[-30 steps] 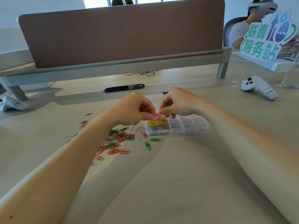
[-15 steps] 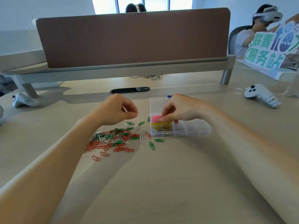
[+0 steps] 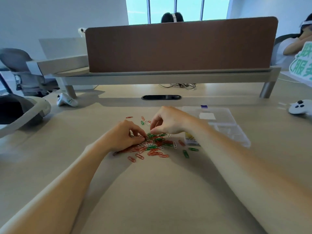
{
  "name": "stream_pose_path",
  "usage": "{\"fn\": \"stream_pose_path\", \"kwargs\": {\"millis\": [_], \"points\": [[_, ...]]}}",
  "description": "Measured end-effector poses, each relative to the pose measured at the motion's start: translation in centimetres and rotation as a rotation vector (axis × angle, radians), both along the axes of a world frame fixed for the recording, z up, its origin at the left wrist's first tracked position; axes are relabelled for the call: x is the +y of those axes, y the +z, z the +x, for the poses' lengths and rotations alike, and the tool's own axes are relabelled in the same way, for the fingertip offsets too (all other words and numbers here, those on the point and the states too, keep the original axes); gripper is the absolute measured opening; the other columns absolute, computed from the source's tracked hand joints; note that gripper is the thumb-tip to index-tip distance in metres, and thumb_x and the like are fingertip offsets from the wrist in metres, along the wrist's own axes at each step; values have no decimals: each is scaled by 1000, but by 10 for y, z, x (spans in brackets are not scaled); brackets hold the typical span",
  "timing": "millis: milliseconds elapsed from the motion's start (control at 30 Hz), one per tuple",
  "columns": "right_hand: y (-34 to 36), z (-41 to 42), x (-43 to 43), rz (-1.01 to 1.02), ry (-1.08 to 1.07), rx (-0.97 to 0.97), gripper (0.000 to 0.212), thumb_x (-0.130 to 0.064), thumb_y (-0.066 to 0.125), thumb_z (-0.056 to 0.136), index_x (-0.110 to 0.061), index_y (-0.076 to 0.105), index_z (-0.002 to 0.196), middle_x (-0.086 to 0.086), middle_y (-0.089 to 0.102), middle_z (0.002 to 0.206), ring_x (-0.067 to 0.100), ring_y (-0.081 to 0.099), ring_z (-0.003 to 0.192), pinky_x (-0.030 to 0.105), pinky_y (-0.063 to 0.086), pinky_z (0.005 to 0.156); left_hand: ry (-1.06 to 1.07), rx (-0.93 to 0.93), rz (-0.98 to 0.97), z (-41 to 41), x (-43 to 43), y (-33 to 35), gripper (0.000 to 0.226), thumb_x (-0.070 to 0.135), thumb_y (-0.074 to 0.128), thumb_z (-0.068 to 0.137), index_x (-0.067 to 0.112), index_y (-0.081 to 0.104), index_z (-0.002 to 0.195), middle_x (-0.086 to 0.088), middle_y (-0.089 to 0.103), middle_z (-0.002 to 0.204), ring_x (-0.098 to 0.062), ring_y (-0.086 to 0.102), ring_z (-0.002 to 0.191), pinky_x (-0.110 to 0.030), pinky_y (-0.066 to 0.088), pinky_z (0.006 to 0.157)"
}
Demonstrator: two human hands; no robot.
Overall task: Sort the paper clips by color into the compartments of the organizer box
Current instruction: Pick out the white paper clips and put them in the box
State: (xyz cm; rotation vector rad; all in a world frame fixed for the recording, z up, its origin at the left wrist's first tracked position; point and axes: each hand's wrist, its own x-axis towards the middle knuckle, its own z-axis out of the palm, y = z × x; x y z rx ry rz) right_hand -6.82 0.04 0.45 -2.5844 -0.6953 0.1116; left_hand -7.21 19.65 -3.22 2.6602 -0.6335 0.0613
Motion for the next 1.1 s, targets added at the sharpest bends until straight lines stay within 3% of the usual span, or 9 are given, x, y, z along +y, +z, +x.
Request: {"fn": "stream_pose_path", "kwargs": {"millis": [100, 267, 533, 667, 800, 867, 967, 1100], "points": [[-7, 11, 13, -50, 2, 59, 20, -27, 74, 84, -20, 74, 103, -11, 66, 91, 7, 63, 87, 21, 51, 73, 34, -25, 12, 3, 4, -1, 13, 27, 68, 85, 34, 73, 95, 14, 65, 89, -1, 55, 77, -16, 41, 69], [-14, 21, 7, -133, -43, 42, 13, -18, 73, 84, -20, 76, 96, -6, 72, 93, 5, 64, 81, 24, 53, 75, 95, -71, 13, 7, 8, -1, 10, 22, 68, 85, 29, 75, 88, 19, 62, 83, 8, 51, 71, -4, 33, 60], [-16, 21, 12, -66, -32, -34, 19, -29, 74, 83, -21, 75, 101, -6, 67, 93, 9, 62, 86, 25, 48, 74, 69, -113, 40, 4, 4, -5, 19, 35, 66, 86, 35, 70, 105, 18, 59, 88, -3, 52, 82, -26, 45, 81], [-26, 17, 22, -73, -11, -77, 21, -29, 73, 84, -19, 75, 103, -8, 59, 84, 12, 58, 82, 25, 43, 69, 57, -99, 41, 5, 3, -6, 19, 29, 67, 87, 30, 73, 104, 21, 58, 85, 8, 49, 74, -16, 39, 73], [-28, 17, 26, -62, -27, -61, 5, -23, 73, 83, -21, 77, 87, -9, 64, 79, 13, 64, 81, 29, 53, 70, 74, -79, 23, 5, 3, -6, 17, 27, 67, 86, 29, 74, 102, 14, 67, 92, 8, 50, 74, -13, 36, 68], [-27, 16, 27, -80, -40, -57, 4, -21, 73, 84, -20, 76, 86, -8, 64, 80, 16, 64, 82, 33, 55, 73, 90, -78, 21, 5, 3, -6, 14, 27, 68, 86, 30, 74, 98, 14, 68, 93, 2, 52, 75, -18, 42, 73], [-26, 14, 27, -115, -59, -75, 5, -21, 71, 85, -18, 75, 88, -6, 62, 84, 17, 63, 85, 34, 55, 74, 125, -92, 30, 4, 4, -4, 8, 29, 69, 84, 36, 72, 86, 22, 60, 85, -10, 51, 84, -40, 47, 89], [-24, 13, 25, -102, -74, -63, 3, -18, 69, 86, -17, 72, 84, -7, 61, 81, 15, 62, 83, 31, 52, 72, 132, -91, 49, 3, 3, -3, 7, 28, 69, 84, 35, 70, 82, 26, 52, 79, -10, 48, 83, -46, 45, 92]]}}
